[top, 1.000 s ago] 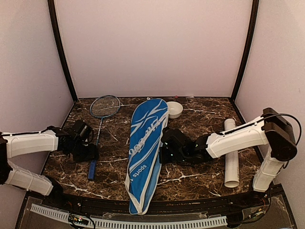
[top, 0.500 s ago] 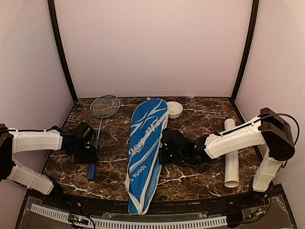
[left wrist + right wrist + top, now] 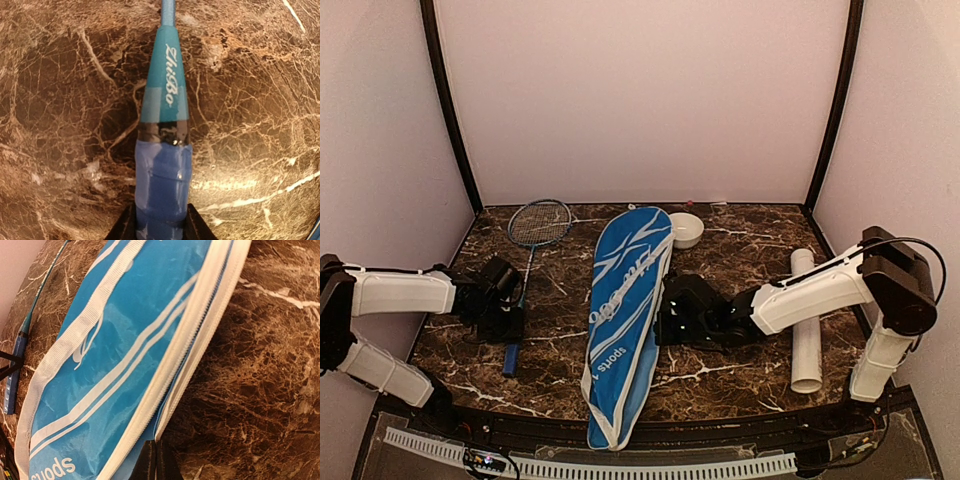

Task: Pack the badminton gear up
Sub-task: Place the racket bag at the center of the board.

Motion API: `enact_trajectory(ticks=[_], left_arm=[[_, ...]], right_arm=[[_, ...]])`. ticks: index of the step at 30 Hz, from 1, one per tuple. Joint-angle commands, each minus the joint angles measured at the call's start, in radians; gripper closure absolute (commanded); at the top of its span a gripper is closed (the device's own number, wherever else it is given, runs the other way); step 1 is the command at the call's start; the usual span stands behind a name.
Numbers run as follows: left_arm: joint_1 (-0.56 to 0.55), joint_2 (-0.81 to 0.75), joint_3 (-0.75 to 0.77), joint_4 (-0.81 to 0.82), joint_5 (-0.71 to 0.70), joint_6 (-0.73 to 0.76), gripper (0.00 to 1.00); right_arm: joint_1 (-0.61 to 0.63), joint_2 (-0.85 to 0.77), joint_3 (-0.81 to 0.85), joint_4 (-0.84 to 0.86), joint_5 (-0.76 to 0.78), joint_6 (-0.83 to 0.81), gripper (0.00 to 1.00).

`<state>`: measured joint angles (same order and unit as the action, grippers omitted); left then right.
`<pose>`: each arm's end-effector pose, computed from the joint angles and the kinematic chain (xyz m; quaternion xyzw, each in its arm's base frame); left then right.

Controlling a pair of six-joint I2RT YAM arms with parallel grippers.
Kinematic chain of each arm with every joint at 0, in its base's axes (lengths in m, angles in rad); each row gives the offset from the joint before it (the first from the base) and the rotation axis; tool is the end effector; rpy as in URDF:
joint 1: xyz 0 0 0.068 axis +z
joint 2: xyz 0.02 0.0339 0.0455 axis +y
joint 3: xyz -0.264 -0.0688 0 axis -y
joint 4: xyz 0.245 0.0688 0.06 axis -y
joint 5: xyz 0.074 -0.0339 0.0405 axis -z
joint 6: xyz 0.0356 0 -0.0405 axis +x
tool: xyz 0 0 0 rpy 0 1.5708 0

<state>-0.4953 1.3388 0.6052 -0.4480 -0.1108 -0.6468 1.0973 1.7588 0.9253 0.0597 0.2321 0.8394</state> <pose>0.1980 -0.1025 0.1498 -0.0848 0.9760 -0.0587 0.1918 0.1697 0.3133 0.1559 -0.0732 0.9136 0.2571 0.3063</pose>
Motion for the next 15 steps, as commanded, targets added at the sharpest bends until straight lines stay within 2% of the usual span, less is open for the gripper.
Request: enact_trajectory(ticks=[1, 3, 12, 15], left_arm=[[0.001, 0.007, -0.01, -0.01, 0.024, 0.011, 0.74], [0.0, -0.003, -0.013, -0.014, 0.02, 0.01, 0.78], [-0.002, -0.12, -0.034, -0.004, 0.009, 0.039, 0.94], [0.0, -0.186, -0.031, 0.022, 0.051, 0.046, 0.99]], right_arm=[[-0.027, -0.017, -0.063, 0.087, -0.065, 0.045, 1.0], [-0.032, -0.026, -0.071, 0.084, -0.06, 0.045, 1.0], [-0.039, -0.093, -0.086, 0.05, -0.043, 0.037, 0.68], [-0.042, -0.136, -0.091, 0.002, -0.008, 0.045, 0.58]])
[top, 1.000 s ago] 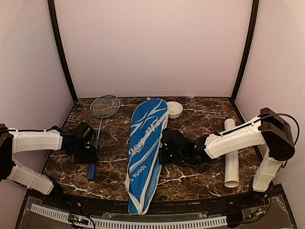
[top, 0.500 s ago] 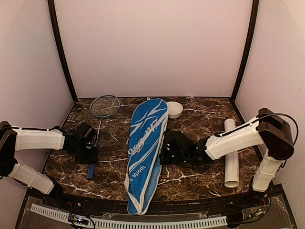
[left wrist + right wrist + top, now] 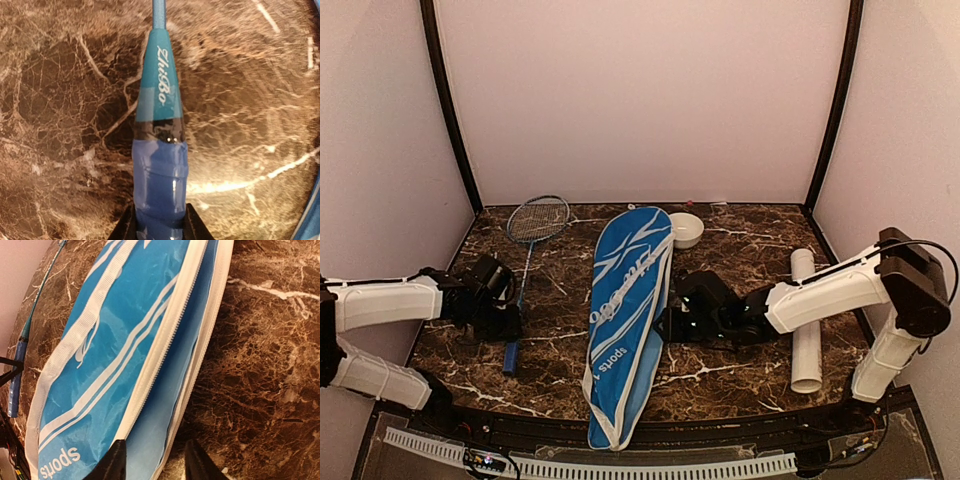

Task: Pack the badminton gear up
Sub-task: Pick up the racket from the center of the board, then pass from the left arm to the right

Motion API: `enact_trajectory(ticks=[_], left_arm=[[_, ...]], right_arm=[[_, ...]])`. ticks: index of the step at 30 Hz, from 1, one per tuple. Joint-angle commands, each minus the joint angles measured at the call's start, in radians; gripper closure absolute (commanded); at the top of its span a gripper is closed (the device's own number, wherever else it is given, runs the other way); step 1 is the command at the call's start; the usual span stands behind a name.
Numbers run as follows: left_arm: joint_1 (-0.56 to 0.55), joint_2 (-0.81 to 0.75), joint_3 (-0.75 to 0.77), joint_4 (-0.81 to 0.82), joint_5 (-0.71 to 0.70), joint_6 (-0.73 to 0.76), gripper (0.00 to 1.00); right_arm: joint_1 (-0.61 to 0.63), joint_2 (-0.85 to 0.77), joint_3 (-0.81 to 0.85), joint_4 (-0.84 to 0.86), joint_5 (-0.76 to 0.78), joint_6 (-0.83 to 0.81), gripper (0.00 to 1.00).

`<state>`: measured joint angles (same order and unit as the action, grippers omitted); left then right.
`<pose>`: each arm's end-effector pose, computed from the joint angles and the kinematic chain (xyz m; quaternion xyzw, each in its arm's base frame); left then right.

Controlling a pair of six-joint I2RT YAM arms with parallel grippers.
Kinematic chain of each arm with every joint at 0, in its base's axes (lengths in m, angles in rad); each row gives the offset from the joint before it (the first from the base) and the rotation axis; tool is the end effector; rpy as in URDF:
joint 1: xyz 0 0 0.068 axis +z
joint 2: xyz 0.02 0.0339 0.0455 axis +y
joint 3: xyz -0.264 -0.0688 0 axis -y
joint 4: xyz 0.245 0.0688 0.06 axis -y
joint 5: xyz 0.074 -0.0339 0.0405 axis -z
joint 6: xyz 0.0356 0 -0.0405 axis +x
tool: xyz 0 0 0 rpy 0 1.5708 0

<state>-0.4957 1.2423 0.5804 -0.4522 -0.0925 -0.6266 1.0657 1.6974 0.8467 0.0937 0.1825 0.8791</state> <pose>0.1891 -0.0985 0.1619 -0.0741 0.9702 -0.0822 0.2154 0.1698 0.2938 0.1559 -0.0493 0.9139 0.2785 0.2912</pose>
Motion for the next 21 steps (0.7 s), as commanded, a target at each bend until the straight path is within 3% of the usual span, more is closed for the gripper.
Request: enact_trajectory(ticks=[1, 8, 14, 21], left_arm=[[-0.002, -0.11, -0.006, 0.04, 0.052, 0.028, 1.0], [-0.064, -0.234, 0.013, 0.135, 0.094, 0.01, 1.0], [-0.242, -0.27, 0.043, 0.283, 0.049, -0.059, 1.0], [-0.435, -0.192, 0.072, 0.503, -0.05, -0.124, 1.0]], right_arm=[[-0.012, -0.089, -0.012, -0.05, 0.054, 0.006, 0.55], [-0.016, -0.216, -0.015, -0.095, 0.093, 0.0, 0.44], [-0.012, -0.23, 0.06, -0.063, -0.009, -0.041, 0.43], [0.012, -0.181, 0.177, -0.021, -0.091, -0.057, 0.37]])
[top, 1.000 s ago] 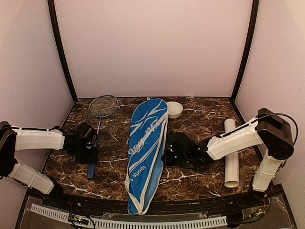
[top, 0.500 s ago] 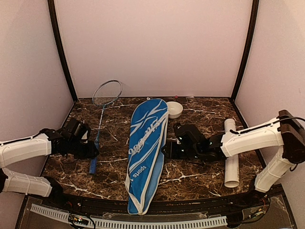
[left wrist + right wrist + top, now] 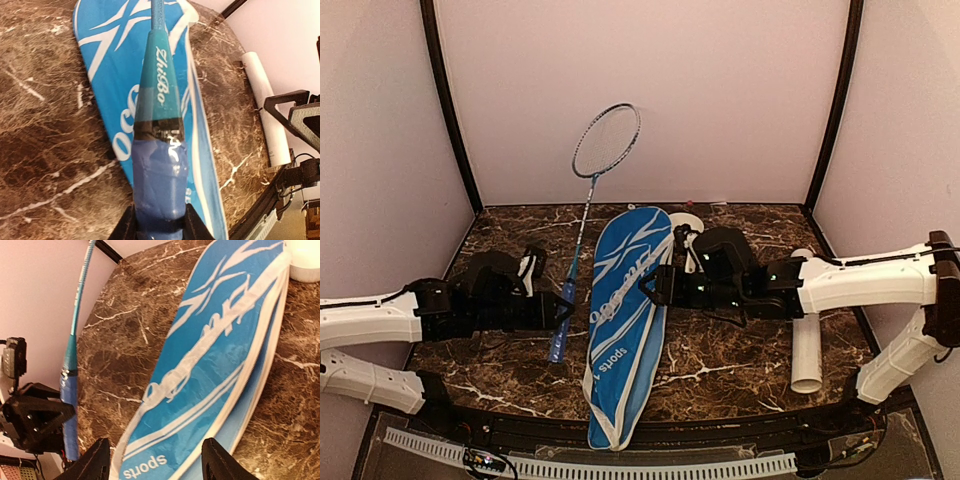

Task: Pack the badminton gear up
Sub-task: Pass from the left arm to the right

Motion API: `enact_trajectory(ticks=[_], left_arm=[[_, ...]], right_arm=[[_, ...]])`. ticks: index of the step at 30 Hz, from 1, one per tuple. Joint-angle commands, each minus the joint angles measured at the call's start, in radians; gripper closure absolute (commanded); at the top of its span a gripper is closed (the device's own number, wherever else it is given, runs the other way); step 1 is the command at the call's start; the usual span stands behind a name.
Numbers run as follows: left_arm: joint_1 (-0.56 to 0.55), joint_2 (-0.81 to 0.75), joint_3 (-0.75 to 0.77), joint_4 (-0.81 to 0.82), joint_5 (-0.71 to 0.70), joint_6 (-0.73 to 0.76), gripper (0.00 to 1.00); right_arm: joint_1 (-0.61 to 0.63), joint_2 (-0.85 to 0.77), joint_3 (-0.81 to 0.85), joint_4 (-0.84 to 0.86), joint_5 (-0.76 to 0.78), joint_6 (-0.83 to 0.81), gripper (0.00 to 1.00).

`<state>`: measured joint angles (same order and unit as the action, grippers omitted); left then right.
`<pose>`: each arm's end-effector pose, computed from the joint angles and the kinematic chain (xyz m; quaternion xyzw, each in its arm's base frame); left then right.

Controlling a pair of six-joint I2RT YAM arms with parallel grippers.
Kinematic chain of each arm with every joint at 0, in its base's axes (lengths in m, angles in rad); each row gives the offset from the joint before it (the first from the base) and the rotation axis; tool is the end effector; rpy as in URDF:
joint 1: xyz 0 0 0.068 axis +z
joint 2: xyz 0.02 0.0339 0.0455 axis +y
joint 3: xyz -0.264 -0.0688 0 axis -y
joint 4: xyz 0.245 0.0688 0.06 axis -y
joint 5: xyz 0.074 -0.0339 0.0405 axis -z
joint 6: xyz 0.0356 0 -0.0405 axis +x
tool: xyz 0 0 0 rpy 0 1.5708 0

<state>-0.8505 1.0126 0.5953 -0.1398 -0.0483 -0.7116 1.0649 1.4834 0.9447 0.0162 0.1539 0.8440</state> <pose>0.1474 -0.1653 0.2351 0.0490 0.8727 -0.3267 0.3595 0.1660 0.2883 0.2478 -0.0569 0.8622 0.3687 0.3428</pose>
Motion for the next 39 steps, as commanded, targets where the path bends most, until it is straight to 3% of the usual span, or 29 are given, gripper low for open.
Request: enact_trajectory(ticks=[1, 11, 21, 30, 37, 39], left_arm=[[-0.113, 0.053, 0.066, 0.212, -0.113, -0.041, 1.0], [-0.244, 0.181, 0.134, 0.299, -0.196, -0.043, 1.0], [-0.275, 0.212, 0.136, 0.332, -0.201, -0.069, 1.0], [-0.277, 0.212, 0.136, 0.325, -0.213, -0.07, 1.0], [-0.277, 0.219, 0.128, 0.34, -0.201, -0.081, 1.0], [-0.277, 0.22, 0.128, 0.339, -0.199, -0.082, 1.0]], right_arm=[[0.014, 0.046, 0.105, 0.056, -0.075, -0.027, 0.37], [0.034, 0.168, 0.225, 0.084, -0.165, -0.066, 0.4], [0.048, 0.245, 0.264, 0.09, -0.181, -0.052, 0.64], [0.059, 0.283, 0.299, 0.084, -0.197, -0.072, 0.62], [0.059, 0.295, 0.302, 0.084, -0.17, -0.062, 0.95], [0.059, 0.288, 0.3, 0.083, -0.155, -0.058, 1.0]])
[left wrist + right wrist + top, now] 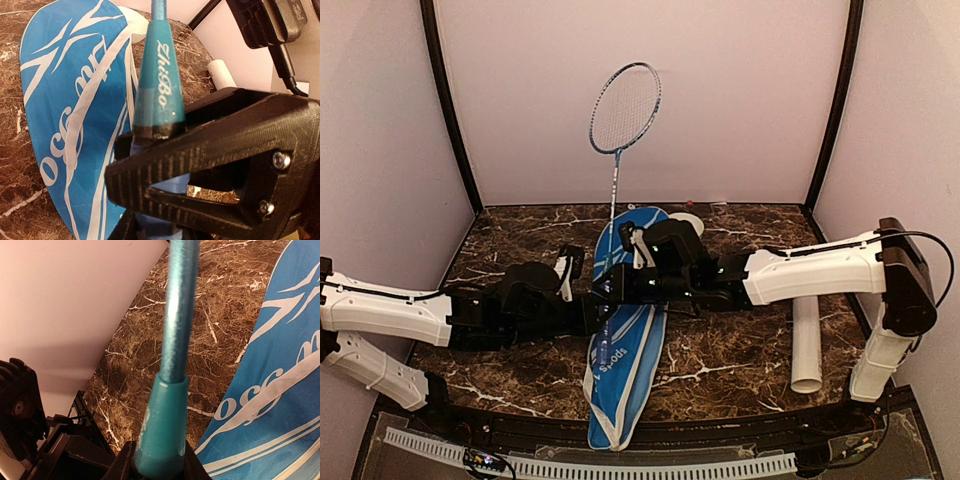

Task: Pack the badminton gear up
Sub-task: Pass from the left arm to the right, then open the racket bag at the center of the board.

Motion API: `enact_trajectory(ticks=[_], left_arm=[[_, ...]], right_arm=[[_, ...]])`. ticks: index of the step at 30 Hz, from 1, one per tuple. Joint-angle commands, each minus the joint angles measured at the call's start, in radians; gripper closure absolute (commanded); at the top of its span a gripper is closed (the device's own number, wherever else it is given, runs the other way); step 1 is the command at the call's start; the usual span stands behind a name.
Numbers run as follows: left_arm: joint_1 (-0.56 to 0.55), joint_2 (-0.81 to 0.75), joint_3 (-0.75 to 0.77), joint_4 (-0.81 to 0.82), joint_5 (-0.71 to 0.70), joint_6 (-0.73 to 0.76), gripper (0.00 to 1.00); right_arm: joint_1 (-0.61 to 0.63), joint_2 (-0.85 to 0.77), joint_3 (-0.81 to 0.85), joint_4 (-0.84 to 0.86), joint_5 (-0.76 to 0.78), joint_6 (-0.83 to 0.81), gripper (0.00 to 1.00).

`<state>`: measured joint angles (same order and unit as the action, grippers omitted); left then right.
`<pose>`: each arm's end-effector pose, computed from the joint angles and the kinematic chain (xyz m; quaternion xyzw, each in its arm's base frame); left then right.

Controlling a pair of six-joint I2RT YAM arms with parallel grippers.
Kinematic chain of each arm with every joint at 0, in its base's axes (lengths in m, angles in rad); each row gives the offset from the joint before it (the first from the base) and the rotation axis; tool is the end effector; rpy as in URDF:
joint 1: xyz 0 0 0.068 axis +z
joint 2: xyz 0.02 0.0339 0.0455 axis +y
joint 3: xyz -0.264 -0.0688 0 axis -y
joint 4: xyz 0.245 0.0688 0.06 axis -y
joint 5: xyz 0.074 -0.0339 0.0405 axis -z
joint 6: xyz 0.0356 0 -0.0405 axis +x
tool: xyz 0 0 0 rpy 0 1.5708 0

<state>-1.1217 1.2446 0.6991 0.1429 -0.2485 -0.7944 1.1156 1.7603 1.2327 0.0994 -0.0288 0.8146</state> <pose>0.1276 -0.2447 0.2452 0.0674 0.8279 -0.3882 0.3993 0.1799 0.3699 0.2558 -0.1338 0.8304 0.4514 0.2979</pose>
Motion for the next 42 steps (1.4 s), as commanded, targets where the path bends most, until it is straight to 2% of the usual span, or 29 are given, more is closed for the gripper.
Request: enact_trajectory(ticks=[1, 4, 6, 10, 13, 15, 19, 27, 32, 37, 42], left_arm=[[-0.006, -0.013, 0.024, 0.056, 0.003, 0.001, 1.0], [-0.006, -0.016, 0.019, 0.057, 0.008, 0.004, 0.9], [-0.005, -0.023, 0.01, 0.057, 0.009, 0.007, 0.79], [-0.006, -0.044, -0.002, 0.029, 0.007, 0.023, 0.46], [-0.006, -0.064, -0.009, 0.005, 0.003, 0.058, 0.3], [-0.006, -0.083, -0.009, -0.014, 0.002, 0.094, 0.24], [-0.006, -0.121, -0.005, -0.052, -0.005, 0.145, 0.2], [-0.006, -0.149, -0.017, -0.064, -0.036, 0.18, 0.18], [-0.006, -0.03, 0.09, -0.167, -0.023, 0.203, 0.22], [-0.007, 0.126, 0.215, -0.261, -0.012, 0.217, 0.32], [-0.012, 0.239, 0.282, -0.291, -0.017, 0.227, 0.32]], right_arm=[[0.007, 0.006, 0.008, 0.0, 0.035, -0.029, 1.0], [0.007, -0.01, -0.003, 0.0, 0.066, -0.028, 1.0], [0.006, -0.024, -0.014, 0.0, 0.086, -0.027, 1.0], [0.005, -0.065, -0.049, 0.008, 0.134, -0.026, 1.0], [-0.004, -0.103, -0.073, 0.007, 0.168, -0.027, 1.0], [-0.014, -0.13, -0.12, 0.002, 0.187, -0.029, 1.0], [-0.033, -0.197, -0.166, -0.031, 0.219, -0.042, 1.0], [-0.081, -0.351, -0.316, -0.125, 0.256, -0.04, 1.0], [-0.113, -0.465, -0.421, -0.189, 0.237, -0.02, 1.0], [-0.144, -0.568, -0.517, -0.264, 0.184, -0.003, 1.0], [-0.16, -0.669, -0.577, -0.337, 0.166, 0.024, 1.0]])
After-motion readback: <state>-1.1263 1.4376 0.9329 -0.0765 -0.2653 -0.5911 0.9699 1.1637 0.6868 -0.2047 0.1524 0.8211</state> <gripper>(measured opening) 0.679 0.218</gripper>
